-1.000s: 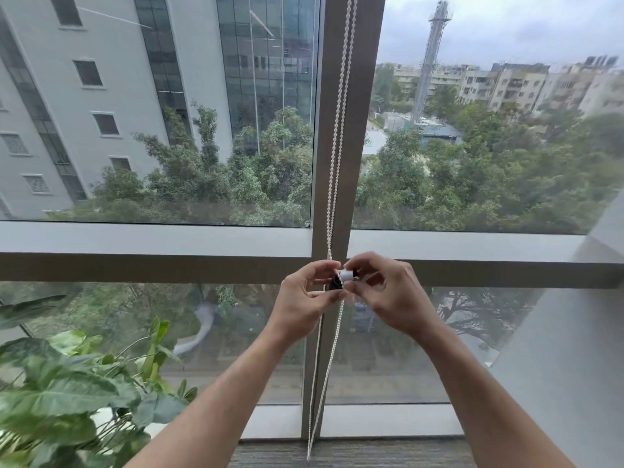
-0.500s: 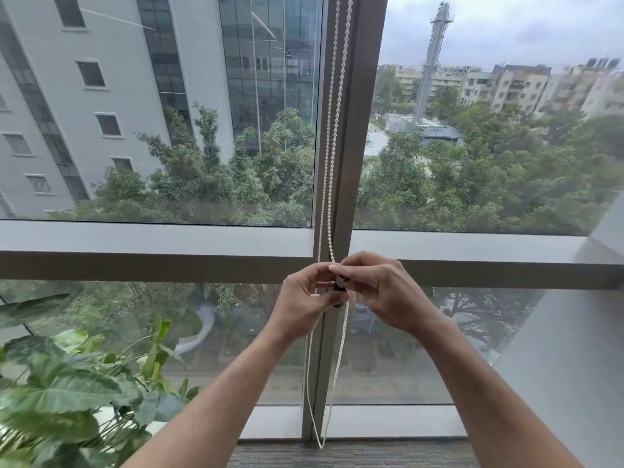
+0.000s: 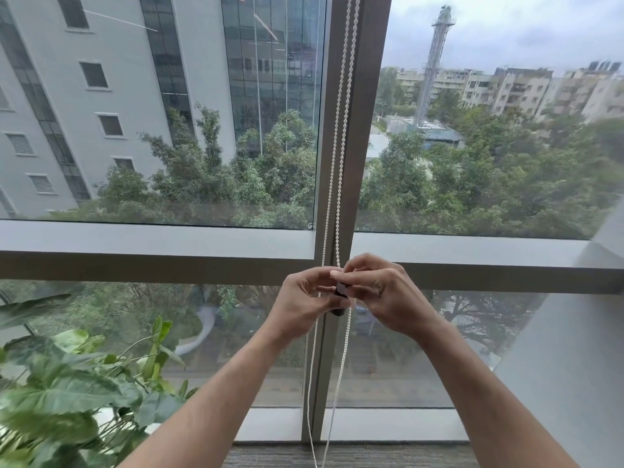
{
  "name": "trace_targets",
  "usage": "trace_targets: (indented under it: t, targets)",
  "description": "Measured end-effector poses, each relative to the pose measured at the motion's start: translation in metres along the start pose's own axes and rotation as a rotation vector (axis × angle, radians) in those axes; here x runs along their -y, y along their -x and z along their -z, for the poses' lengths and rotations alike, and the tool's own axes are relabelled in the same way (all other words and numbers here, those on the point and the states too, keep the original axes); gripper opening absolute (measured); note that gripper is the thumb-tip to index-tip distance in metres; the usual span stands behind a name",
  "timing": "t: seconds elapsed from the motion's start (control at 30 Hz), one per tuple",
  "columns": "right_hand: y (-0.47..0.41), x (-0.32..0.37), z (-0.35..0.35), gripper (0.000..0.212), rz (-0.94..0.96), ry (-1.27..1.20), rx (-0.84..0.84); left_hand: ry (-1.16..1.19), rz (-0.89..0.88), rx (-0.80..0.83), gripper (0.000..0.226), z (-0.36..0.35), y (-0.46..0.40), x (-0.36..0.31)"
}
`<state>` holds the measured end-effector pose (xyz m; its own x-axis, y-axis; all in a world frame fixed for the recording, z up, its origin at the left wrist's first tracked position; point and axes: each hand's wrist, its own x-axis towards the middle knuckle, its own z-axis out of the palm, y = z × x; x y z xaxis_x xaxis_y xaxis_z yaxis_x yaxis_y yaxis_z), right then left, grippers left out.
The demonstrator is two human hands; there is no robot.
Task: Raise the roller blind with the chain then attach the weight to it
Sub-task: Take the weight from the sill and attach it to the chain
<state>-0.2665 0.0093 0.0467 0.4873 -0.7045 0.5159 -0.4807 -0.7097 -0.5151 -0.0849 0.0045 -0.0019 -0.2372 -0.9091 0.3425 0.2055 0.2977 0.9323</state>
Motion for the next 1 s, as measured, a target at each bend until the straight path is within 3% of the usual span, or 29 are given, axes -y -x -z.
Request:
trace_targets:
  t: [0.17,0.73,0.9,1.0]
  targets:
    - [-0.004,0.0,0.011,0.034,0.003,-0.024,0.111,0.052,0.052,0.048,0.041,0.003,-0.001,-0.003]
    - [-0.01,0.003,0.005,0.018,-0.086,0.096,-0.061,-0.071,0.046,0.02,0.057,0.0,-0.005,0.0]
    - [-0.002,-0.003,-0.007,0.024,-0.111,0.086,-0.117,-0.1,0.062,-0.015,0.053,0.002,-0.002,0.003]
    - [0.006,-0.009,-0.016,0.034,-0.088,-0.048,-0.112,-0.102,0.053,-0.036,0.048,0.003,0.001,0.004]
